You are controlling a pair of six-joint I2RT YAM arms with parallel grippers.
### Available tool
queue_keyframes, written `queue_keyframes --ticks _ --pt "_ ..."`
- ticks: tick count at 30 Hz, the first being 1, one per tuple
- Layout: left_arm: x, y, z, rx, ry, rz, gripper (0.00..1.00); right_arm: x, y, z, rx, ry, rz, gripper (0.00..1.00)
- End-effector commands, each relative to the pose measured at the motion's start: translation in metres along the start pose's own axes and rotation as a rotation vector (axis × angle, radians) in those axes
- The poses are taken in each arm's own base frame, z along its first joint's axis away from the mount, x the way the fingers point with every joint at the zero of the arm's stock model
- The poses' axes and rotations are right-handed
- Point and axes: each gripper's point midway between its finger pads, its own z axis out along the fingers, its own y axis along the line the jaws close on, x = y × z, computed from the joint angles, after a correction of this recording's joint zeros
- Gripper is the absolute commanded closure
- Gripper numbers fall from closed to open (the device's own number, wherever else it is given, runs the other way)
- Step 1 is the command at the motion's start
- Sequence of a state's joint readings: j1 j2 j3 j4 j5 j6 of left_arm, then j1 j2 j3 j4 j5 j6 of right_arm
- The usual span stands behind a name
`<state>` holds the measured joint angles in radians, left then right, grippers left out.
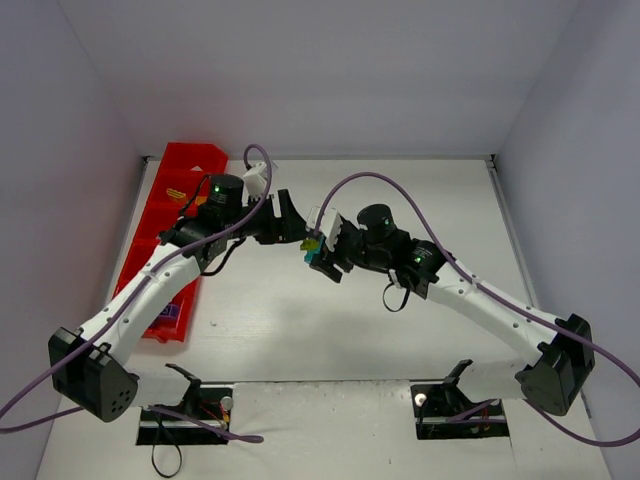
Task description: Sort the legos into containers by color
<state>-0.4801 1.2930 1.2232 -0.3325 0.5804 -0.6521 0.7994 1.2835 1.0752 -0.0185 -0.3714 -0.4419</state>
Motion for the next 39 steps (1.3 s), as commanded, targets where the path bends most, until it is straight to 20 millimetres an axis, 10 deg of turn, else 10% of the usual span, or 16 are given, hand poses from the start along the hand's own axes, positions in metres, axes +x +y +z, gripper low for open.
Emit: queue_keyframes --ticks 1,33,39 --pt "-0.021 -0.029 -0.006 0.086 -0.067 0.061 0.37 -0.041 -0.007 -0.008 0.032 -0.129 -0.05 1.0" --pt "0.006 -0.009 0.015 0.09 0.032 0.048 0.5 -0.035 -0.009 0.005 0.02 -0.099 -0.057 1.0" --pt "-0.003 -0.014 0.01 0.093 -0.006 0.063 0.78 -0.023 -0.008 0.006 0.028 -0.073 -0.052 1.0"
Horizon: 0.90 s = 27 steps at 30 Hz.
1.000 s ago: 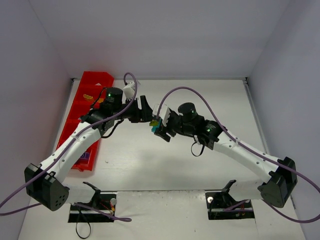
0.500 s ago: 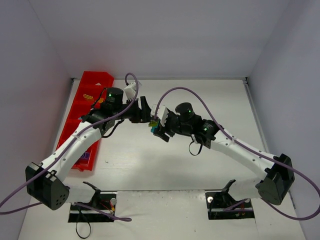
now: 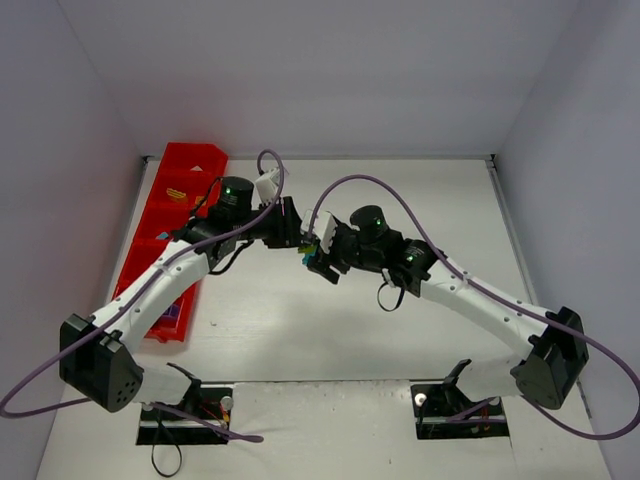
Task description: Sort the legos into containers by color
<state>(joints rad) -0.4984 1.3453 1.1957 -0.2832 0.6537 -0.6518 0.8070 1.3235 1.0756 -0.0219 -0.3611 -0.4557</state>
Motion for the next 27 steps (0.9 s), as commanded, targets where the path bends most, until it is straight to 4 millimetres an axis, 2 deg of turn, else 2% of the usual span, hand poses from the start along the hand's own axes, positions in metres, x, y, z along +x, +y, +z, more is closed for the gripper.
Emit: queue_keyframes --ticks 1,5,8,12,13,14,18,20,22,24,26,27 --pt "-0.021 -0.014 -0.011 0.029 -0.084 0.076 0.82 -0.033 -0.01 -0.006 0.043 -0.107 -0.046 1.0" --pt "-0.023 -0.008 -0.018 0.016 -0.084 0.073 0.96 -0.018 -0.009 -0.007 0.055 -0.076 -0.037 1.0" --pt "-0.024 0.005 -0.03 0.0 -0.095 0.047 0.96 -0.005 -0.008 -0.007 0.067 -0.047 -0.033 1.0" --pt "-0.031 0.028 -0.061 -0.061 -0.14 0.019 0.96 0.01 -0.013 -0.007 0.086 -0.016 -0.025 1.0" --pt "-0.037 0.039 -0.073 -0.09 -0.166 0.002 0.96 0.013 -0.014 -0.007 0.087 -0.009 -0.023 1.0" --pt "-0.039 0.042 -0.082 -0.106 -0.184 0.017 0.96 0.015 -0.014 -0.007 0.089 -0.005 -0.021 1.0" --pt "-0.046 0.077 -0.115 -0.274 -0.238 -0.013 0.96 0.017 -0.016 -0.007 0.1 0.002 -0.018 1.0" --pt "-0.048 0.116 -0.139 -0.477 -0.284 -0.067 0.96 0.013 -0.015 -0.008 0.092 -0.013 -0.01 1.0" --pt "-0.049 0.147 -0.161 -0.637 -0.329 -0.125 0.96 0.01 -0.013 -0.009 0.082 -0.021 -0.004 1.0" --pt "-0.047 0.187 -0.194 -0.859 -0.396 -0.223 0.96 0.009 -0.013 -0.009 0.083 -0.024 -0.002 1.0" --pt "-0.04 0.213 -0.214 -0.989 -0.443 -0.339 0.95 0.009 -0.013 -0.011 0.088 -0.027 -0.002 1.0" --pt "-0.036 0.226 -0.224 -1.063 -0.464 -0.384 0.91 0.009 -0.013 -0.011 0.088 -0.027 -0.002 1.0"
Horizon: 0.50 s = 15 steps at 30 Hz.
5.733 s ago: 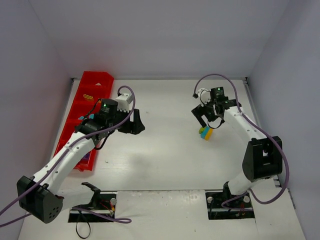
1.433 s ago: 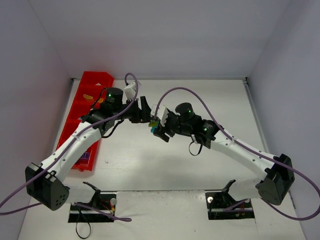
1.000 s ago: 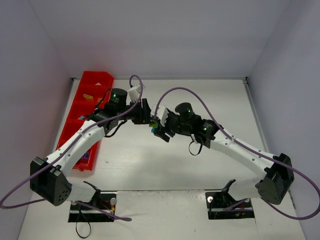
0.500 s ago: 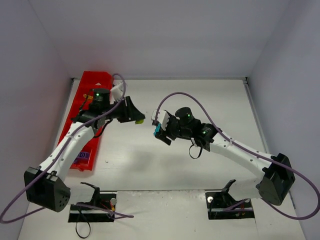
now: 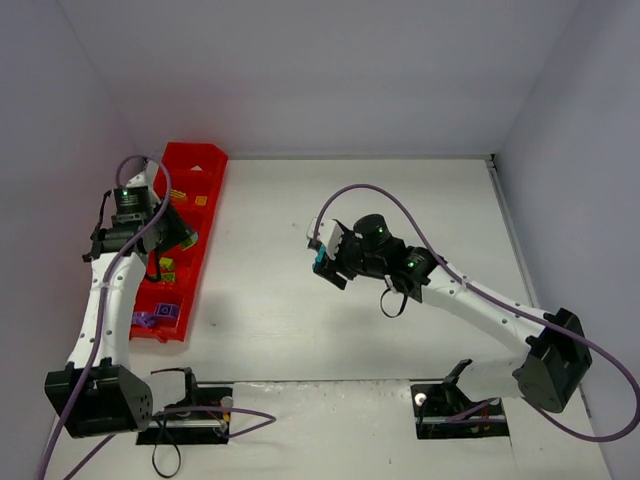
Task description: Sort the legos into containers by color
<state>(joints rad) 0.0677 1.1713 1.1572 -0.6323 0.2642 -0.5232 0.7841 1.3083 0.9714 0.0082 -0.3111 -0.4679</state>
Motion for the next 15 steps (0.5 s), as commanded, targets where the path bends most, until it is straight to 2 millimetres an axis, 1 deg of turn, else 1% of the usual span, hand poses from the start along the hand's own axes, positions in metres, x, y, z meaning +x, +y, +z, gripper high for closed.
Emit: queue_keyframes --ticks 1,2,4,5,7,10,11,13,15 --pt "-0.022 0.067 -0.002 -0.332 -0.106 -0.137 0.88 -0.032 -0.011 -0.015 0.048 -0.107 -0.012 1.0" --pt "-0.022 0.08 0.005 -0.372 -0.098 -0.198 0.88 -0.032 -0.012 -0.015 0.05 -0.106 -0.01 1.0" --pt "-0.02 0.094 0.014 -0.413 -0.092 -0.238 0.88 -0.031 -0.011 -0.017 0.054 -0.107 -0.008 1.0" --pt "-0.019 0.103 0.022 -0.438 -0.085 -0.274 0.88 -0.032 -0.012 -0.017 0.058 -0.108 -0.006 1.0" --pt "-0.016 0.114 0.033 -0.467 -0.067 -0.302 0.88 -0.031 -0.011 -0.017 0.055 -0.109 -0.002 1.0" --pt "-0.015 0.127 0.044 -0.5 -0.063 -0.316 0.87 -0.03 -0.01 -0.018 0.053 -0.106 -0.002 1.0" --pt "-0.012 0.131 0.05 -0.514 -0.044 -0.318 0.82 -0.03 -0.01 -0.018 0.055 -0.107 0.0 1.0" --pt "-0.01 0.138 0.052 -0.546 -0.03 -0.323 0.77 -0.031 -0.01 -0.019 0.054 -0.111 -0.001 1.0" --pt "-0.008 0.144 0.052 -0.577 -0.026 -0.326 0.64 -0.032 -0.01 -0.019 0.052 -0.111 -0.001 1.0"
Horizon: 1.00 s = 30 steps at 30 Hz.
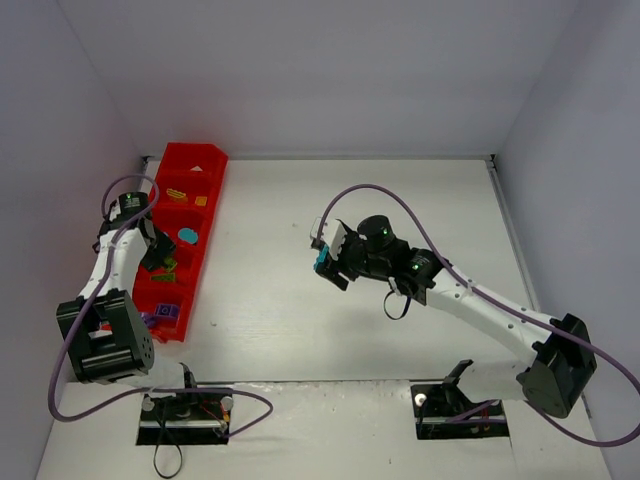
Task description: Sort the legos into containers by color
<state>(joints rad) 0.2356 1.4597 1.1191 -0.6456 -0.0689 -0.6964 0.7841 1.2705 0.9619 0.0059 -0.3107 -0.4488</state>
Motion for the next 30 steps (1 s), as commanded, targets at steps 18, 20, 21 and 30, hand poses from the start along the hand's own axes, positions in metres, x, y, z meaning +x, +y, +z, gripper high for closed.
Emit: queue_keyframes --ticks 18,20,21,30 --pt "0.059 -0.148 -0.164 0.875 0.034 0.354 0.3 -0.063 -0.012 -0.007 -0.011 -0.172 -0.057 1.0" --pt "0.088 -0.166 -0.19 0.998 0.083 0.44 0.29 -0.066 -0.01 -0.006 -0.027 -0.18 -0.06 1.0" --pt "0.093 -0.173 -0.203 1.059 0.078 0.467 0.28 -0.07 -0.01 -0.007 -0.027 -0.19 -0.063 1.0" --pt "0.155 -0.201 -0.27 1.334 0.202 0.636 0.26 -0.084 -0.004 -0.005 -0.061 -0.216 -0.078 0.99"
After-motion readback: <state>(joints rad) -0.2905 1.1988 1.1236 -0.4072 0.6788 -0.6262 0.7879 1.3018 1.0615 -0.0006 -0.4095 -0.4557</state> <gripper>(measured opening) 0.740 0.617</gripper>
